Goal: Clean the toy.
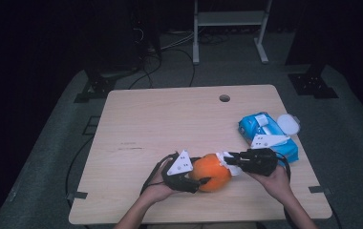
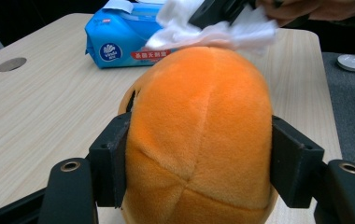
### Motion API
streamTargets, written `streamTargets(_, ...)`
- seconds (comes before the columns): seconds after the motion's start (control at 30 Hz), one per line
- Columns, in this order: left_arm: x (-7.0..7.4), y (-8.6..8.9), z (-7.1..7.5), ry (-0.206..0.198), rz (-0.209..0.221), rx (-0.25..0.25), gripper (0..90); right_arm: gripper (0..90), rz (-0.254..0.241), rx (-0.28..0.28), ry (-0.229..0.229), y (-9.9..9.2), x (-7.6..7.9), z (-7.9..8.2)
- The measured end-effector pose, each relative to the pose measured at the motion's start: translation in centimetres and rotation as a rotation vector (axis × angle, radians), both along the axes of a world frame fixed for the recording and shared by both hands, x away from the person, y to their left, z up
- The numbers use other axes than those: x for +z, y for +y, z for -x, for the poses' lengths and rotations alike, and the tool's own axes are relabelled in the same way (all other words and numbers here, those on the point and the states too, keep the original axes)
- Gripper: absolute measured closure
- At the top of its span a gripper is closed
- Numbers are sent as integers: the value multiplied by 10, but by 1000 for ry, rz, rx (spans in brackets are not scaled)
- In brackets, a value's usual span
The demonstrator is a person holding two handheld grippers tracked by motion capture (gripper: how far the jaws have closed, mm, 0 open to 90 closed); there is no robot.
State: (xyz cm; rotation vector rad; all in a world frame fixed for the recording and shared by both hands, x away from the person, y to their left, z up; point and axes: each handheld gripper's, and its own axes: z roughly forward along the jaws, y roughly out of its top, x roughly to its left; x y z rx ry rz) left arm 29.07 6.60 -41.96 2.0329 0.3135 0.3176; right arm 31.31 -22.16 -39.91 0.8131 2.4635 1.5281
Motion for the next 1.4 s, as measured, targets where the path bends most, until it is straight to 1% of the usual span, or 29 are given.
streamTargets(0.07,1,-1,0,1,2,3,328,768,1,-20,17,-4,-3,-2)
streamTargets(0.13,1,-2,0,4,5,5,329,767,5,-20,-3,-2,0,1)
streamTargets(0.23,3,-2,0,16,22,5,329,767,-20,9,-35,7,10,8)
streamTargets(0.3,2,-2,0,18,22,5,322,767,-16,18,-54,11,13,10)
streamTargets(0.33,1,-2,0,23,14,2,304,767,-11,16,-52,11,12,10)
streamTargets(0.37,-1,-3,-1,48,18,-13,268,768,-4,14,-43,10,9,8)
streamTargets(0.4,-2,-3,-2,54,19,-15,212,768,-3,15,-24,9,3,5)
streamTargets(0.43,-4,-3,-3,62,34,-13,186,768,-4,12,-13,8,0,4)
streamTargets(0.47,-4,-3,-5,68,40,-15,154,768,0,8,-6,7,-3,3)
streamTargets(0.5,-5,-2,-7,81,54,-18,117,768,0,4,-6,6,-4,2)
streamTargets(0.53,-6,0,-8,85,63,-18,103,768,0,0,-4,5,-5,1)
streamTargets(0.6,-12,2,-12,110,79,-20,82,768,6,-9,-9,3,-6,0)
streamTargets(0.67,-17,1,-14,132,98,-22,78,768,4,-16,-1,0,-7,-2)
streamTargets(0.7,-18,1,-14,135,103,-24,76,768,3,-20,1,-1,-8,-3)
streamTargets(0.77,-20,-1,-13,127,102,-27,96,768,5,-28,3,-2,-8,-4)
streamTargets(0.83,-17,0,-11,114,88,-8,215,768,7,-34,-4,-1,-5,-2)
streamTargets(0.87,-14,0,-11,115,85,0,244,768,3,-35,-7,-1,-4,0)
streamTargets(0.93,-11,0,-9,95,76,1,289,769,-34,-19,-21,3,3,4)
streamTargets(1.0,-8,-3,-6,72,63,-2,307,769,-79,22,-27,9,10,8)
streamTargets(1.03,-7,-4,-4,63,57,-2,312,769,-80,37,-40,14,13,10)
streamTargets(1.07,-5,-5,-3,43,48,0,316,768,-68,42,-46,17,15,12)
streamTargets(1.1,-3,-4,-2,35,45,5,324,768,-47,39,-66,20,16,14)
streamTargets(1.13,0,-2,-2,30,53,11,329,769,-42,36,-72,20,15,13)
streamTargets(1.17,3,0,-2,32,61,12,335,768,-47,26,-60,16,12,11)
streamTargets(1.23,8,4,-3,43,89,23,338,768,-38,-6,-36,9,6,5)
streamTargets(1.3,8,3,-3,43,81,28,338,769,-53,-22,-14,5,1,2)
streamTargets(1.33,7,1,-3,40,68,35,338,769,-54,-21,-18,7,2,3)
streamTargets(1.37,6,0,-3,44,65,41,338,769,-48,-15,-34,11,5,6)
streamTargets(1.4,4,0,-3,50,57,46,338,769,-55,-6,-44,13,8,8)
